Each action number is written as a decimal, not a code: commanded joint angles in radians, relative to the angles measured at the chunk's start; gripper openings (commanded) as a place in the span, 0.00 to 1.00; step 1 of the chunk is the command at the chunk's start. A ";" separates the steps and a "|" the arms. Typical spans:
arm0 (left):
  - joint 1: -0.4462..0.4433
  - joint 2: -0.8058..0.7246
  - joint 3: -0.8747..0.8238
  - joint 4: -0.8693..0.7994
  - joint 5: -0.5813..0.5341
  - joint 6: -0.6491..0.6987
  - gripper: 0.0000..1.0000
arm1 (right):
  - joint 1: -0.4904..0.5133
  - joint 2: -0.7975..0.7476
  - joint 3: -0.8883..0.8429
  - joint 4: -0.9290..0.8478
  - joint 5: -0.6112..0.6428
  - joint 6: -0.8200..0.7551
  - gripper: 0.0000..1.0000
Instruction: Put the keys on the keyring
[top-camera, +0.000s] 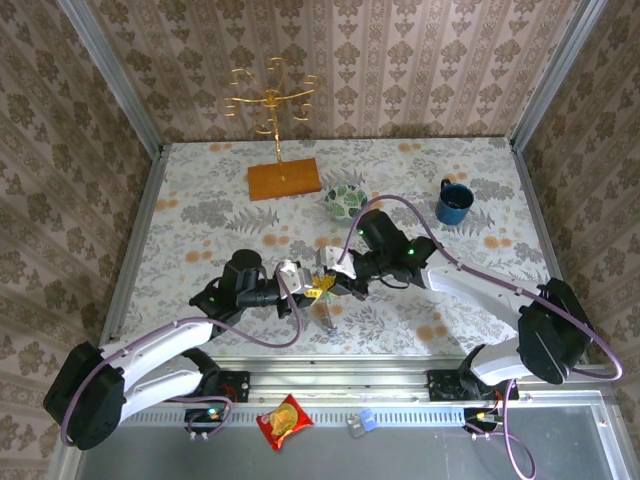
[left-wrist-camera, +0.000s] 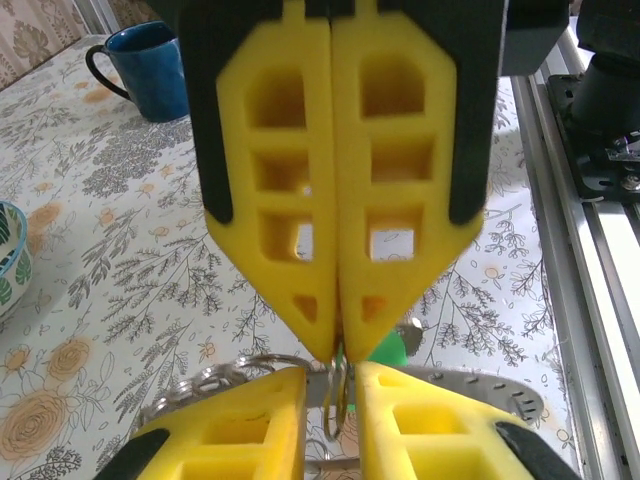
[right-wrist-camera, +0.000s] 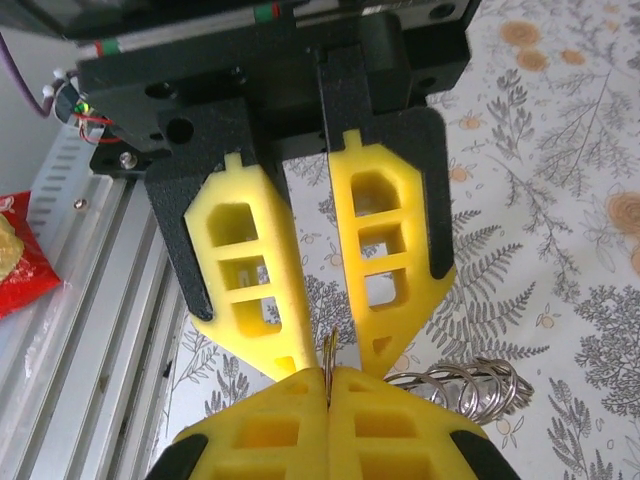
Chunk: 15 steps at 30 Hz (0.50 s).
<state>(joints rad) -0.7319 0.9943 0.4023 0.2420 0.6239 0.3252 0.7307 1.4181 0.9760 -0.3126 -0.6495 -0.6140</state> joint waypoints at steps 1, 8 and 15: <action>-0.001 -0.009 0.039 -0.032 0.013 0.031 0.20 | 0.026 0.019 0.058 -0.092 0.035 -0.072 0.00; -0.001 0.001 0.049 -0.055 0.040 0.045 0.00 | 0.041 0.029 0.094 -0.122 0.041 -0.086 0.00; -0.001 -0.019 0.036 -0.044 0.043 0.048 0.00 | -0.012 -0.060 -0.024 0.006 0.022 0.014 0.25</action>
<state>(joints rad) -0.7326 0.9936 0.4156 0.1932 0.6422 0.3527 0.7338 1.4128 0.9855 -0.3473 -0.6018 -0.6411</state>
